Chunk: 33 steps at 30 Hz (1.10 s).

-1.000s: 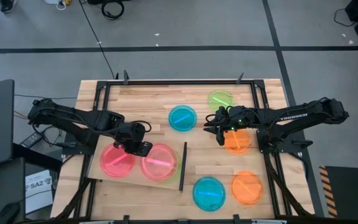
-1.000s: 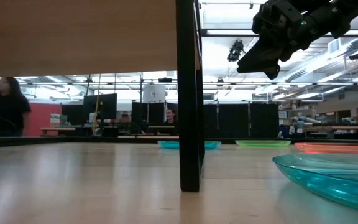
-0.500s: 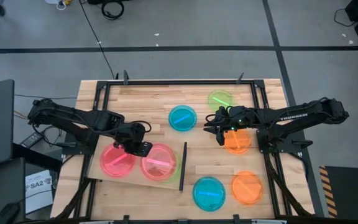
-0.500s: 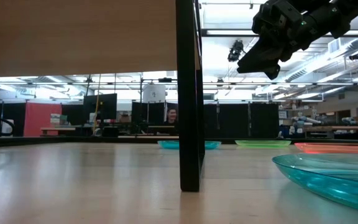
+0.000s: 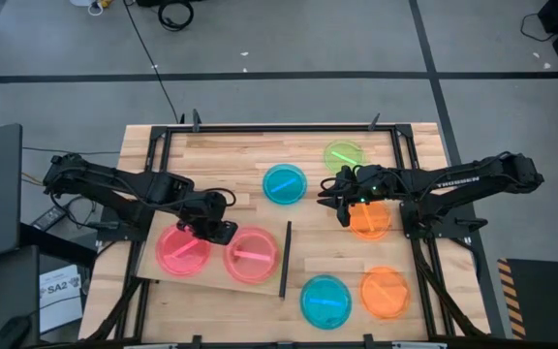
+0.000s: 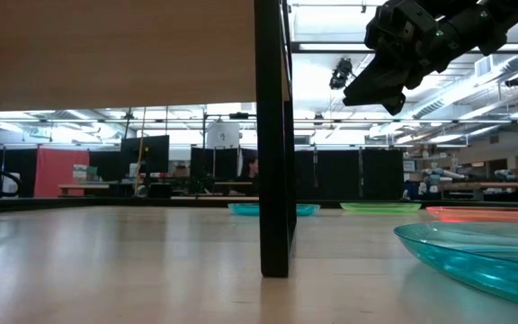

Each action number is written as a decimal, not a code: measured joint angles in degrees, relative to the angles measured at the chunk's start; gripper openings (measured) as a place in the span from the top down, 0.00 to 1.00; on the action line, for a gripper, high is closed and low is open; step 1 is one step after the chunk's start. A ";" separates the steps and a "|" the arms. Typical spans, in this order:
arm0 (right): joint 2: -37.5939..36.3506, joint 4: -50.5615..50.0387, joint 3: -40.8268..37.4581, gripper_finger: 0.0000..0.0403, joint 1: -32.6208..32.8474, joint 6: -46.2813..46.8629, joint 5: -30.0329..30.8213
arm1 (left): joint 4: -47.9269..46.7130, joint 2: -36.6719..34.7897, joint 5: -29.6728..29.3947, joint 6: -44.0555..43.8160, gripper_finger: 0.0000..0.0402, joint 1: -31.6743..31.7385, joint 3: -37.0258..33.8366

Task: Place and stack plates onto a shelf
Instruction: Stack the green plate on top of the red plate on the shelf

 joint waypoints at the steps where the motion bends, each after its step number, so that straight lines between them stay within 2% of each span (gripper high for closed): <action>1: 0.00 0.00 0.00 0.72 0.00 0.02 0.00 | 0.00 0.00 0.00 0.00 0.67 0.00 0.00; 6: 0.00 0.00 0.00 0.72 0.00 0.00 0.00 | 0.00 0.00 0.00 -0.02 0.64 -0.02 0.00; 14: 0.00 0.00 0.00 0.72 0.00 0.00 0.00 | 0.00 -0.02 -0.38 0.00 0.64 -0.02 0.00; 21: 0.00 0.00 0.01 0.72 0.00 0.00 0.00 | 0.00 -0.07 -0.61 4.00 0.64 -0.02 0.00; 33: 0.00 0.00 0.00 0.72 0.00 0.00 0.00 | 0.00 -0.07 -7.37 10.42 0.64 0.00 0.00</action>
